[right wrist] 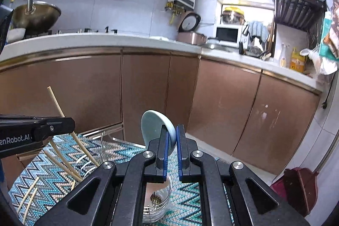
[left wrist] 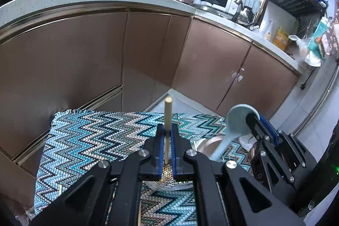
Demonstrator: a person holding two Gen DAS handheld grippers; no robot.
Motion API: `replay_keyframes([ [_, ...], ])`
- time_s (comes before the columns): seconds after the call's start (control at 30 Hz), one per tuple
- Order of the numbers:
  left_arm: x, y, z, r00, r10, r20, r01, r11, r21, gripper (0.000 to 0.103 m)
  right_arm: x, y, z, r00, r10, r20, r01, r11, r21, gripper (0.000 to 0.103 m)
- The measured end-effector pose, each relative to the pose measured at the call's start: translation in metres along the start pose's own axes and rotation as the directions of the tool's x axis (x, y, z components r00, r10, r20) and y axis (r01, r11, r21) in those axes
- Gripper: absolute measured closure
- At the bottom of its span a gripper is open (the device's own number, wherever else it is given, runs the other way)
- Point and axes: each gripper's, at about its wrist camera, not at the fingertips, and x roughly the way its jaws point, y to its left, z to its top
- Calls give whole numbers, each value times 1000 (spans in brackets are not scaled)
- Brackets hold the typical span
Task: Organize utensils
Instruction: 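Carry the chopstick and white spoon over the utensil holder with both tools, then open both tools to drop the chopstick and spoon into the holder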
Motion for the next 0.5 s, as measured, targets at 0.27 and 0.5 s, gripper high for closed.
replay_keyframes([
  [0.27, -7, -7, -7, 1000, -8, 7, 8, 999, 52, 95, -5, -4, -11, 999, 46, -18, -45, 998, 42, 75],
  [0.5, -33, -12, -15, 998, -30, 53, 27, 998, 61, 74, -43, -19, -17, 999, 49, 0, -49, 995, 86, 57],
])
